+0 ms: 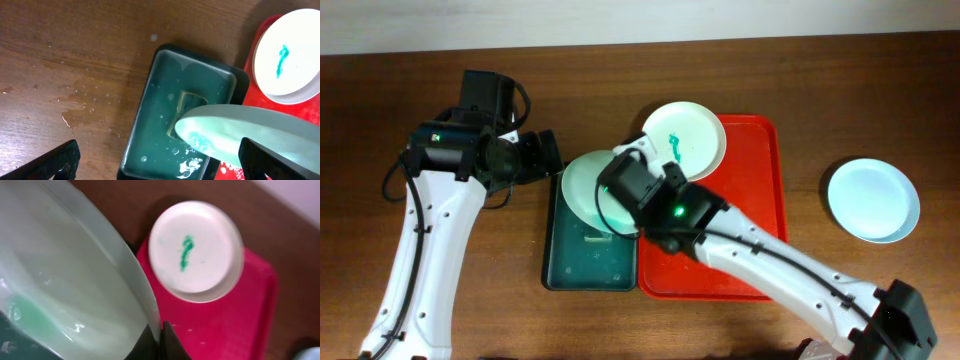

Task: Clean dirty plates on tray and stack at the side
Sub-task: 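Lift the mint green plate with the right gripper onto the light blue plate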

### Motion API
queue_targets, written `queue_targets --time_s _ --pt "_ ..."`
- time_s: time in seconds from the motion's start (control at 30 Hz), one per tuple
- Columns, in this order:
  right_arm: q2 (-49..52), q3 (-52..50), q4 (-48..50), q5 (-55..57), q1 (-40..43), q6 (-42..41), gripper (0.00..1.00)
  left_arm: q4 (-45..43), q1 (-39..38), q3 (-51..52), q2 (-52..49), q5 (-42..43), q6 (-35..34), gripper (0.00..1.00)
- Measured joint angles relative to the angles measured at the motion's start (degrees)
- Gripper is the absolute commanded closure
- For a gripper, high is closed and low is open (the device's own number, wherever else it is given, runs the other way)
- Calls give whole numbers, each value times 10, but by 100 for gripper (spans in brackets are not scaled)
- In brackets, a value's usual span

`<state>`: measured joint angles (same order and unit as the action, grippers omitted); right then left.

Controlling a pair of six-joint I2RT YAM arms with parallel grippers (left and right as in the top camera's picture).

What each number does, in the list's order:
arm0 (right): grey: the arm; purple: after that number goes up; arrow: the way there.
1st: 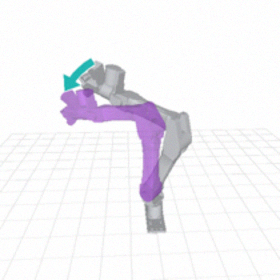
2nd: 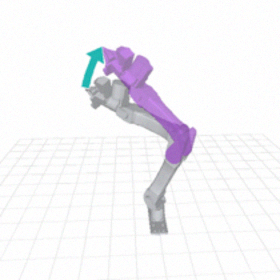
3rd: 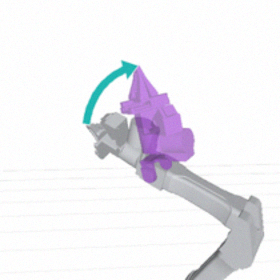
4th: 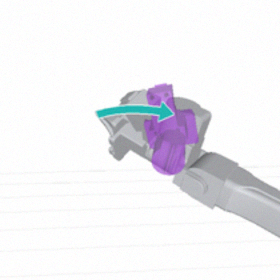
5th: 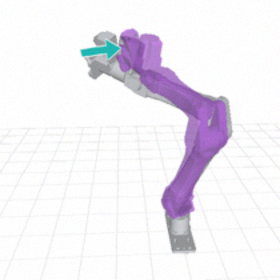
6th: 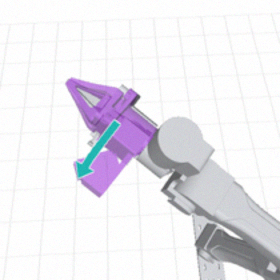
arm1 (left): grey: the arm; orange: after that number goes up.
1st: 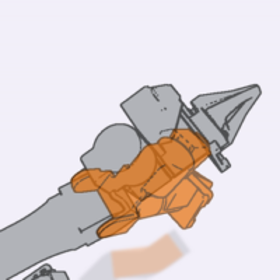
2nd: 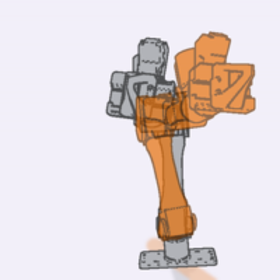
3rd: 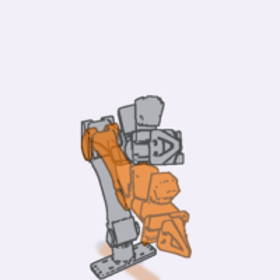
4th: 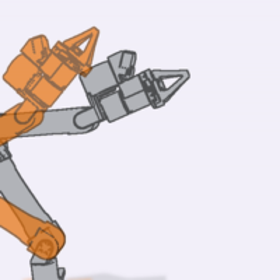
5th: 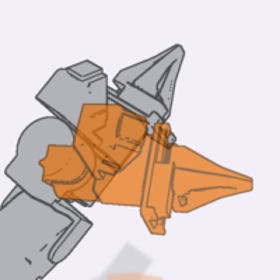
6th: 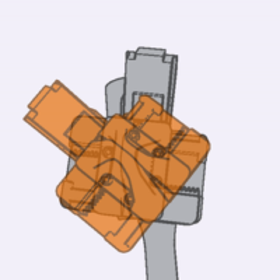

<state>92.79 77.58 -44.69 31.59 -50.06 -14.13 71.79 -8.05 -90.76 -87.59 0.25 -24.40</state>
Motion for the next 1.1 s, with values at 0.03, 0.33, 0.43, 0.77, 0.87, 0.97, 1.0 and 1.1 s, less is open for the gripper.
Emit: queue_targets --time_s 0.03,0.33,0.43,0.77,0.87,0.97,1.0,1.1 --pt "0 0 0 22 -11 2 96 0 0 0 0 0 0 1" --pt "0 0 -1 190 -79 13 96 0 0 0 0 0 0 1" --pt "0 0 -4 204 -82 16 96 0 0 0 0 0 0 1" --pt "0 0 -10 211 -82 21 96 0 0 0 0 0 0 1" --pt "0 0 -10 211 -82 22 96 0 0 0 0 0 0 1" --pt "0 0 -10 211 -82 22 96 0 0 0 0 0 0 1" --pt "0 0 -10 211 -82 21 96 0 0 0 0 0 0 1" --pt "0 0 -10 211 -82 22 96 0 0 0 0 0 0 1"
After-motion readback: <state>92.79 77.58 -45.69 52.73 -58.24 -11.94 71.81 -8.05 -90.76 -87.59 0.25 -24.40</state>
